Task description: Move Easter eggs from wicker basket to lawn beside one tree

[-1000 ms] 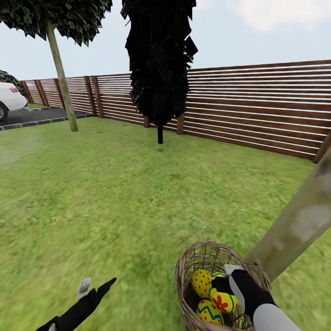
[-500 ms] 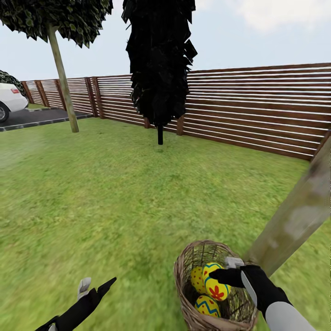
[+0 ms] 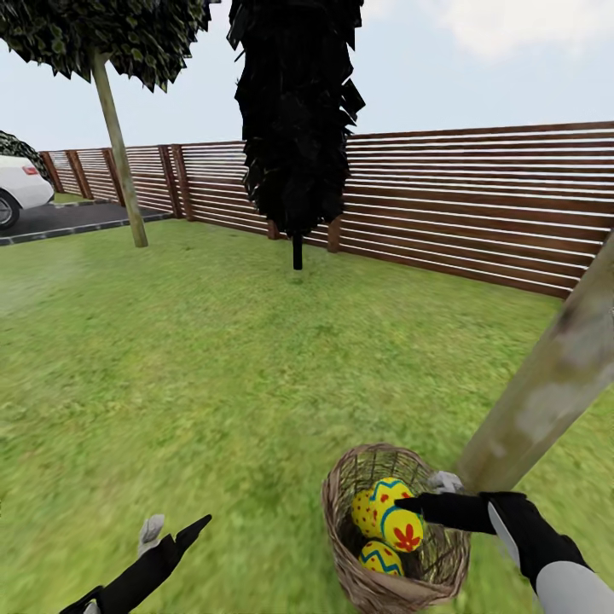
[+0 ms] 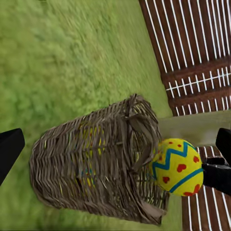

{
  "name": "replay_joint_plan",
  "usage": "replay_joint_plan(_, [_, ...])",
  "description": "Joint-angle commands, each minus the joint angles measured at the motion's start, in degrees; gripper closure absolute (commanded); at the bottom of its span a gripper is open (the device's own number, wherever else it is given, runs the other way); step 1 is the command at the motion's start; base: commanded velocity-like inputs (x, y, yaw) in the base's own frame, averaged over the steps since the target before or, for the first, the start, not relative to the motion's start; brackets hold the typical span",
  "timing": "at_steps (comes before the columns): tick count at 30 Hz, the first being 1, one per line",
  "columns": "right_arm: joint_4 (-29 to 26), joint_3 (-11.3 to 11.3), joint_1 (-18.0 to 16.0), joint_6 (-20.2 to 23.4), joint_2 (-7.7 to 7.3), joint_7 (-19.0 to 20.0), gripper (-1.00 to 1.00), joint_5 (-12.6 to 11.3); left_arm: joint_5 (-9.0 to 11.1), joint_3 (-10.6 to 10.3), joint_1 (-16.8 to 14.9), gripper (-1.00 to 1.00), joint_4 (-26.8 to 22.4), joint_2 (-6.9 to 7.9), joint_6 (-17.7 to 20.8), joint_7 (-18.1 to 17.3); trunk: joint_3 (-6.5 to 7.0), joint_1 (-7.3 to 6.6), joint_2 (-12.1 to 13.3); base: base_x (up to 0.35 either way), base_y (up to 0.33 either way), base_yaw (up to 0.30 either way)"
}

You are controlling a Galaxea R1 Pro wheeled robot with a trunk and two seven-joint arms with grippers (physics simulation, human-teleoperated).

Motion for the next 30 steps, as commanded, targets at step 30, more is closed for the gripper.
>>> replay_joint_plan(30, [0.37,-8.34,0.48,1.07,-7.39,23.37,1.00,0.34,0.19,-0.01,-0.04,-1.00,-0.28,0.16,0.51,-0.50,6.04,-6.60,12.02,-0.249,0.000,-0.121])
